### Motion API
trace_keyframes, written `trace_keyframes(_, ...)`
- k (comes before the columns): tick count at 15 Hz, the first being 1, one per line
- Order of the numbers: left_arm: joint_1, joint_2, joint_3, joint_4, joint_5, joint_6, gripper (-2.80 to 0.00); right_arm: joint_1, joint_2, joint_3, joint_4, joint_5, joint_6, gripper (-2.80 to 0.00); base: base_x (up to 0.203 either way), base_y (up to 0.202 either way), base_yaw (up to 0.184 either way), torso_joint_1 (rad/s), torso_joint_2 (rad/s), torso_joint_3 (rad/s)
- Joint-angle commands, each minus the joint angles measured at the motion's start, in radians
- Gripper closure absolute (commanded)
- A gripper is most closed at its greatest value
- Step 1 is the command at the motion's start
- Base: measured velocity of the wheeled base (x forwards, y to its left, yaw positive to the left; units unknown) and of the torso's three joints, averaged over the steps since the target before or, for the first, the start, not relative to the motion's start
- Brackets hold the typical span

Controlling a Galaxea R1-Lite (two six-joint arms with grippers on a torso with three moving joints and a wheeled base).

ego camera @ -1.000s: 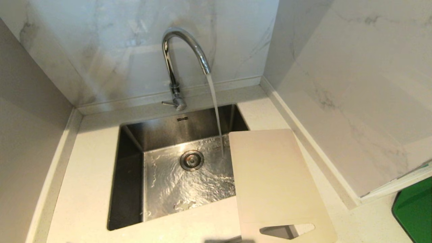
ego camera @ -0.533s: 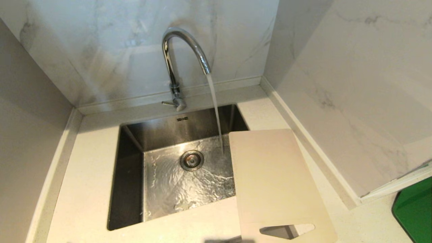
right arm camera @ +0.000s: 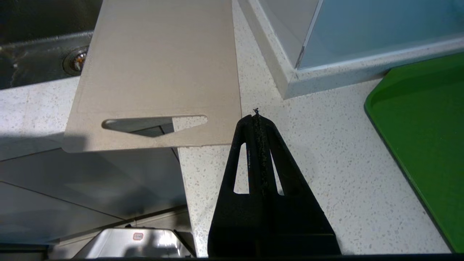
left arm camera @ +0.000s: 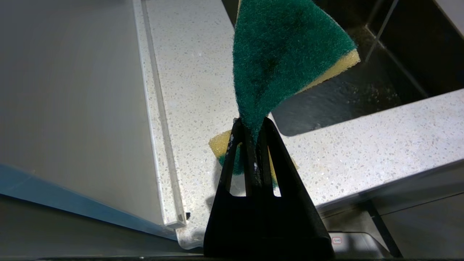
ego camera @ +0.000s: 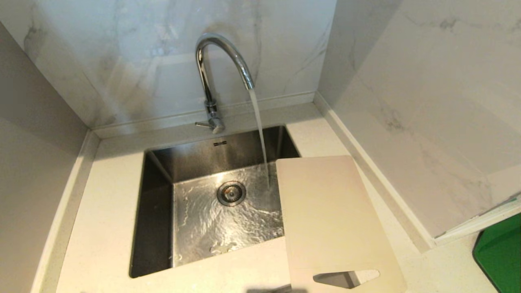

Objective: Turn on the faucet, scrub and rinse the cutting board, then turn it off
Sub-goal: Pick up the cutting board

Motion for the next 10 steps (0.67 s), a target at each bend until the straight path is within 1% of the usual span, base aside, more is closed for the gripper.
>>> trace_keyframes(1,0.0,0.002,0.0,0.0,0.0,-0.001,0.0,0.0,0.025,-0.106,0.029,0.012,-0.001,0.0,0.0,0.0,0.0,0.0,0.0,0.0)
trace_keyframes(4,0.0,0.002,0.0,0.005,0.0,-0.001,0.0,0.0,0.168,-0.433,0.16,0.057,-0.005,0.0,0.0,0.0,0.0,0.0,0.0,0.0)
trace_keyframes(7,0.0,0.002,-0.001,0.005,0.0,-0.001,0.0,0.0,0.406,-0.8,0.311,0.14,-0.031,0.0,0.0,0.0,0.0,0.0,0.0,0.0)
trace_keyframes(8,0.0,0.002,-0.001,0.005,0.0,-0.001,0.0,0.0,0.485,-0.894,0.347,0.162,-0.051,0.0,0.0,0.0,0.0,0.0,0.0,0.0)
trace_keyframes(10,0.0,0.002,-0.002,0.005,0.0,-0.001,0.0,0.0,0.624,-1.036,0.394,0.192,-0.096,0.0,0.0,0.0,0.0,0.0,0.0,0.0)
